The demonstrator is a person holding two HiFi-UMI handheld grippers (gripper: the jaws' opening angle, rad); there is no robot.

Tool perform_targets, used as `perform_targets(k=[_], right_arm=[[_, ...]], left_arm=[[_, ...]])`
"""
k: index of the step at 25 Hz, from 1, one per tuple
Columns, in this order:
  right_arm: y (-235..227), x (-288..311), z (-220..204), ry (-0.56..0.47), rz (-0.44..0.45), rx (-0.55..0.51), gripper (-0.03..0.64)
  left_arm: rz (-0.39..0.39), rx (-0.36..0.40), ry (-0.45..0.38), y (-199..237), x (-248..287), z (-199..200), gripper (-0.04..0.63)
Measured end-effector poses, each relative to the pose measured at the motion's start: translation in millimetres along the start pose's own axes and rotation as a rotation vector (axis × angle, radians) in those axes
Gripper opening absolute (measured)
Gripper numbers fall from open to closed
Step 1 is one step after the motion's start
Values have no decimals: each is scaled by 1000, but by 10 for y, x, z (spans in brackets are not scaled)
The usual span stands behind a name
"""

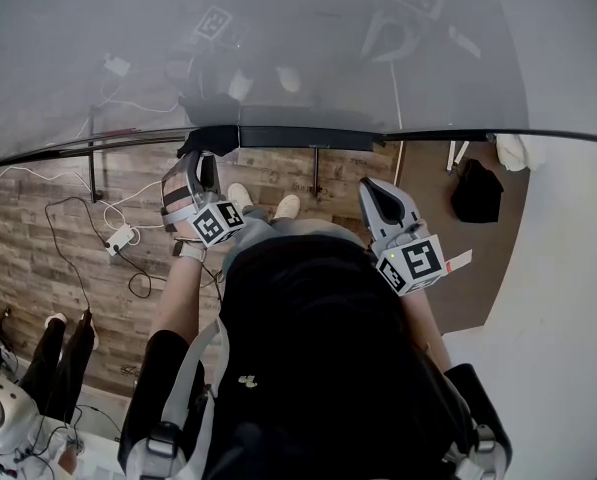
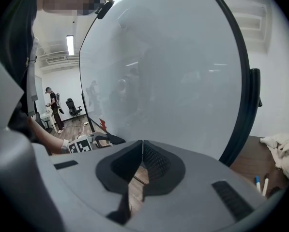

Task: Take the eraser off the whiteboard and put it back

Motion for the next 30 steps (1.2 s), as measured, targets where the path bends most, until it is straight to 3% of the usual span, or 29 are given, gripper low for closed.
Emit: perform_targets(k=[19,30], right_arm=[[-30,-24,-21,-31,59,-16,17],[150,249,202,-76,169,-59,17]], left_arm=[[93,-62,-1,116,-337,81,107],[215,-278,-56,619,-853,176,106]])
Point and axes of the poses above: the fingertips, and each gripper's own axes: x forward along the fingers, y to its left, z out of its top, the point moved 6 cm from there along -x, backward along the fingers, and after that the axes turned 8 degrees about -x, right-handed, at the moved point
